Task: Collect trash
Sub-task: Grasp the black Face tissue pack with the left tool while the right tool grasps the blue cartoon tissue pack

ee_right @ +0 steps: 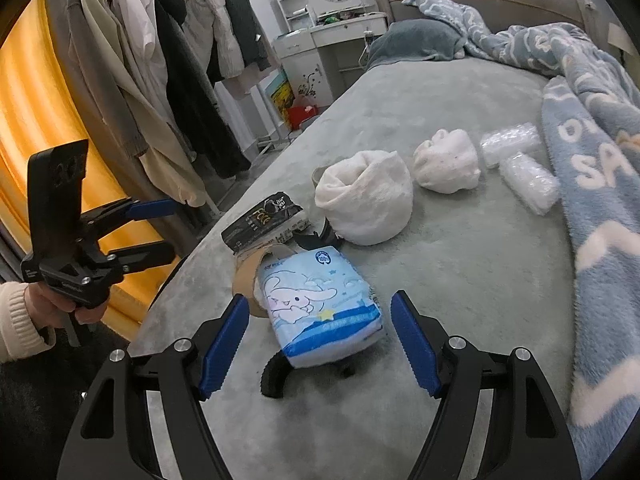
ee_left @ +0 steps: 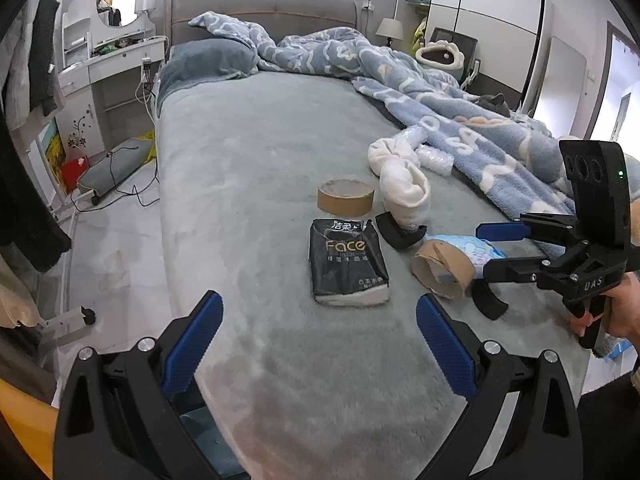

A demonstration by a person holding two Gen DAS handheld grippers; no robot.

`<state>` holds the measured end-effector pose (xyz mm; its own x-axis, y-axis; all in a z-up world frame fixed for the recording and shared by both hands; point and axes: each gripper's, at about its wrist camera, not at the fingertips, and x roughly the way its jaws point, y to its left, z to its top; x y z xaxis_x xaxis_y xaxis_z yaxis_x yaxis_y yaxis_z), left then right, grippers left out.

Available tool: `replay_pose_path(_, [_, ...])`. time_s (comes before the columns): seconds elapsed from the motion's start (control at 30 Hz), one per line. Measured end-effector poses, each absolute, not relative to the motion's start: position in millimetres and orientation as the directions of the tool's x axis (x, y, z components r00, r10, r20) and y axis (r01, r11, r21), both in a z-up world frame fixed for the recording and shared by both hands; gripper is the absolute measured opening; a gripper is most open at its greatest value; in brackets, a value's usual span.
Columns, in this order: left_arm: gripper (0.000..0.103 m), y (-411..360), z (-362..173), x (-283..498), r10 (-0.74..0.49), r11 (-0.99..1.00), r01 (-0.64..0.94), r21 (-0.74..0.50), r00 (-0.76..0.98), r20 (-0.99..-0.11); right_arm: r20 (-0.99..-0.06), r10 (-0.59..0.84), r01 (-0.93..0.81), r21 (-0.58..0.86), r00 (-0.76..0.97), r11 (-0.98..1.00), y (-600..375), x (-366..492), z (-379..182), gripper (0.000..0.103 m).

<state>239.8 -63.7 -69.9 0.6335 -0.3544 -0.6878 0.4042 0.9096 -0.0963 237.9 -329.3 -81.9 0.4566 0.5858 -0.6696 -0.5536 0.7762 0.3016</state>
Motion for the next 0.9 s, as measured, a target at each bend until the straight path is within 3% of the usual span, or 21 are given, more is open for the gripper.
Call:
replay_pose_path(0.33, [0.099,-73.6,-83.0,263.6,-0.381,0.904,0.399,-0.151,0.596,-0.707,-0.676,0.622,-0.57,0.35,0.396,0.743,-328.9,252.8,-92.6,0.074])
replay_pose_path(0.57, [0.099,-82.5,-90.8,272.8,-0.376,0.907,0.391,-0.159,0.575,-0.727,-0.682,0.624,-0.603,0.328,0.381,0.727,-323.5,253.6,-90.8,0.058])
replay_pose_path(0.9, [0.098,-90.6,-101.0,278.9,-0.365,0.911,0.38,-0.164,0.552,-0.75,-0.67,0.574,-0.597,0.238,0.47,0.766,-334.6,242.3,-72.7,0.055])
